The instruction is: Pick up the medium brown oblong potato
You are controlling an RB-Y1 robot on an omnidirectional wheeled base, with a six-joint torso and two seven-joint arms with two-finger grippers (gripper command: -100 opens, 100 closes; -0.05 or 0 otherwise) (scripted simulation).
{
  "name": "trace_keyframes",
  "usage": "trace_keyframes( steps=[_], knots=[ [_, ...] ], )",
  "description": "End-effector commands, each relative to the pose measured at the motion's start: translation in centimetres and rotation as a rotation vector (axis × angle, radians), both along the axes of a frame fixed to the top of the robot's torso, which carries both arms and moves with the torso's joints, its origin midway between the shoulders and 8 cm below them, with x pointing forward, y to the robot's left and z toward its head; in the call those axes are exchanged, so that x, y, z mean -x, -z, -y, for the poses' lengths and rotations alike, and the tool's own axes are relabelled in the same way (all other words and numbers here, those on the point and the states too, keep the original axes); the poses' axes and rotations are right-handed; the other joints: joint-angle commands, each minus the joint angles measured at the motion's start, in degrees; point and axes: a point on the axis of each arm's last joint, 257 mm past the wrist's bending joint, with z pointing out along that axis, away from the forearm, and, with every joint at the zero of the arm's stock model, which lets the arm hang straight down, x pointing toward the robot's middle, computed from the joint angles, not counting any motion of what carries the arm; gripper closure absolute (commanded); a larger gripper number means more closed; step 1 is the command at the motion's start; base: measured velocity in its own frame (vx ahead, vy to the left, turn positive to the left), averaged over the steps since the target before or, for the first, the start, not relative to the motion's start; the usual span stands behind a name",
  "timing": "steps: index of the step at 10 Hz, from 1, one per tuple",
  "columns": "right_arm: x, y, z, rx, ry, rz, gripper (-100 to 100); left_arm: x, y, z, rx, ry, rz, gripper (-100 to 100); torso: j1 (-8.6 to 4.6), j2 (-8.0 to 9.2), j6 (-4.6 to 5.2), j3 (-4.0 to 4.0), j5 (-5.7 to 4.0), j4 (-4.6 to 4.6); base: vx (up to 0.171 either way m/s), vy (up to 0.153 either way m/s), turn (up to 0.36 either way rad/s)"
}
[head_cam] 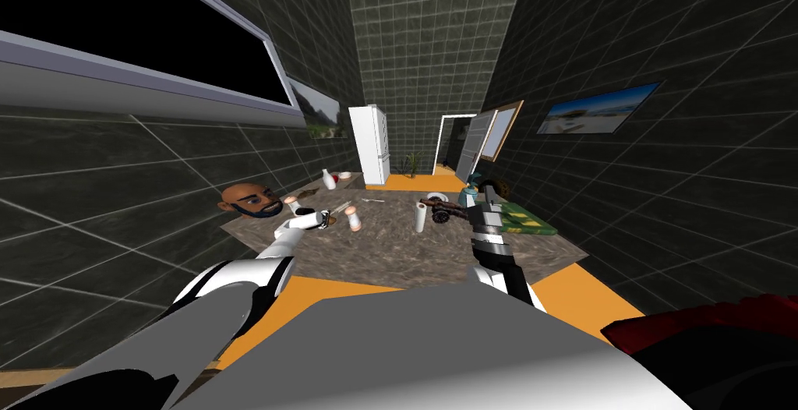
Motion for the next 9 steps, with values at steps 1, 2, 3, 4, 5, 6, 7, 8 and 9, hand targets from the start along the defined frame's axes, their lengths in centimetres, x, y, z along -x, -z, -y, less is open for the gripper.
trace_keyframes(
  steps=[1,2,3,4,5,6,7,8,9],
  knots=[
    [0.00,0.00,0.00,0.000,0.000,0.000,0,1.49,0.60,-1.32,-0.002,-0.016,-0.015,-100,0.00,0.00,0.00,0.00,0.00,0.00,0.015,-0.043,-0.062],
    [0.00,0.00,0.00,0.000,0.000,0.000,0,1.21,0.15,-1.14,-0.008,-0.007,-0.003,-100,0.07,0.06,-0.05,0.03,0.02,0.01,0.001,-0.015,0.020],
    [0.00,0.00,0.00,0.000,0.000,0.000,0,0.96,-0.20,-1.00,-0.010,-0.002,0.005,-100,0.16,0.11,-0.04,0.06,0.04,0.02,-0.004,0.001,0.011],
    [0.00,0.00,0.00,0.000,0.000,0.000,0,1.06,-0.02,-1.12,-0.008,-0.005,0.000,-100,0.22,0.13,-0.03,0.08,0.05,0.03,0.000,0.000,0.000],
    [0.00,0.00,0.00,0.000,0.000,0.000,0,1.04,-0.05,-1.10,-0.008,-0.004,0.001,100,0.23,0.13,-0.03,0.08,0.05,0.03,0.000,0.000,0.000],
    [0.00,0.00,0.01,0.000,0.000,0.000,0,1.19,0.17,-1.11,-0.007,-0.005,-0.004,100,0.22,0.11,0.01,0.10,0.01,0.09,0.000,0.000,0.000],
    [0.00,0.00,0.00,0.000,0.000,0.000,0,1.12,0.06,-1.10,-0.008,-0.005,-0.002,100,0.21,0.13,-0.02,0.10,0.04,0.06,0.000,0.000,0.000],
    [0.00,0.00,0.00,0.000,0.000,0.000,0,1.10,0.04,-1.10,-0.008,-0.005,-0.001,100,0.22,0.13,-0.02,0.09,0.04,0.06,0.000,0.000,0.000],
    [0.00,0.00,0.00,0.000,0.000,0.000,0,1.09,0.03,-1.10,-0.008,-0.005,-0.001,100,0.22,0.13,-0.02,0.09,0.04,0.05,0.000,0.000,0.000]
  ],
)
